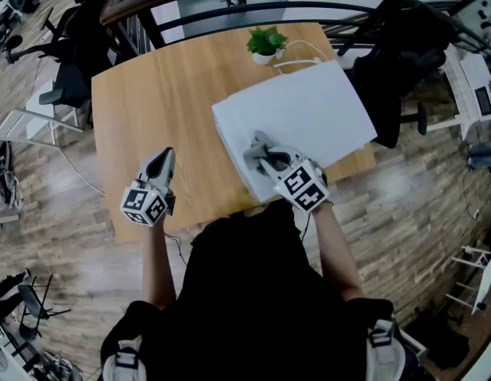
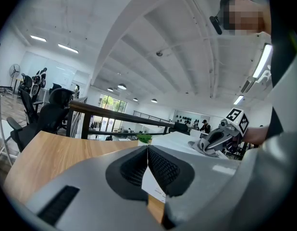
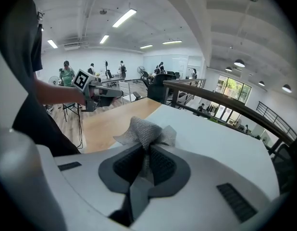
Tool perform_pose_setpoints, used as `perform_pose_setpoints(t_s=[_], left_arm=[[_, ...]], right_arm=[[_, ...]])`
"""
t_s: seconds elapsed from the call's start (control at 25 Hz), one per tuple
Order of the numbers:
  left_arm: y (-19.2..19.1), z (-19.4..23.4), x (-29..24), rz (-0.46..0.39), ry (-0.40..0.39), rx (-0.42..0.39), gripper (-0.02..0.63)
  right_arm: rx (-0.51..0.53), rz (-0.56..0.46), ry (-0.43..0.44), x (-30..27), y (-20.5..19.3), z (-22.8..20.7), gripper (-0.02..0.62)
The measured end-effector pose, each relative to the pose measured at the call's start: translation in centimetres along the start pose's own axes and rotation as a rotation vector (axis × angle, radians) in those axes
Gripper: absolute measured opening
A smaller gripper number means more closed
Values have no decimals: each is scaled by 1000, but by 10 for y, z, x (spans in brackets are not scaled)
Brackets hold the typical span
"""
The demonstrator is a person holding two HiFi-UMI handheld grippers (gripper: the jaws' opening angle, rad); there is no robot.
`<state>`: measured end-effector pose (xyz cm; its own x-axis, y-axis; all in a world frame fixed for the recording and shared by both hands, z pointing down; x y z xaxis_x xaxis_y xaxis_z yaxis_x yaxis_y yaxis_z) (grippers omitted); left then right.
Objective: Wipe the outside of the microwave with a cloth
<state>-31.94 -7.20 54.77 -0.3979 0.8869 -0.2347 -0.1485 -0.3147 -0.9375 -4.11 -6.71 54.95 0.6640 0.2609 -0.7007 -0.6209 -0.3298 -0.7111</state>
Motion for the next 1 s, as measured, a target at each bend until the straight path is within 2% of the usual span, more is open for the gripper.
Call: perform_pose_setpoints(t_s=[0.28,1.0], left_arm=[[2,-1,3,-7,11,-2,3],[2,7,14,-16,42,7,3]], right_arm=[[41,-6,54,-16,11,15,28],[76,33,58,-42,29,16,28]])
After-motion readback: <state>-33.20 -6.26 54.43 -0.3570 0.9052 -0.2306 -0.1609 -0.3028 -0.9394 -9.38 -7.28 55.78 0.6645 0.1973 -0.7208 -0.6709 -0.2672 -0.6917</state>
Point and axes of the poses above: the fingertips, and each gripper's own axes: x backward along the fingers, z to its left, y out of its top, the point moved 4 cm from there along x, backward along the fingers, and after that the axes turned 9 degrees about y, right-handed, at the moved point
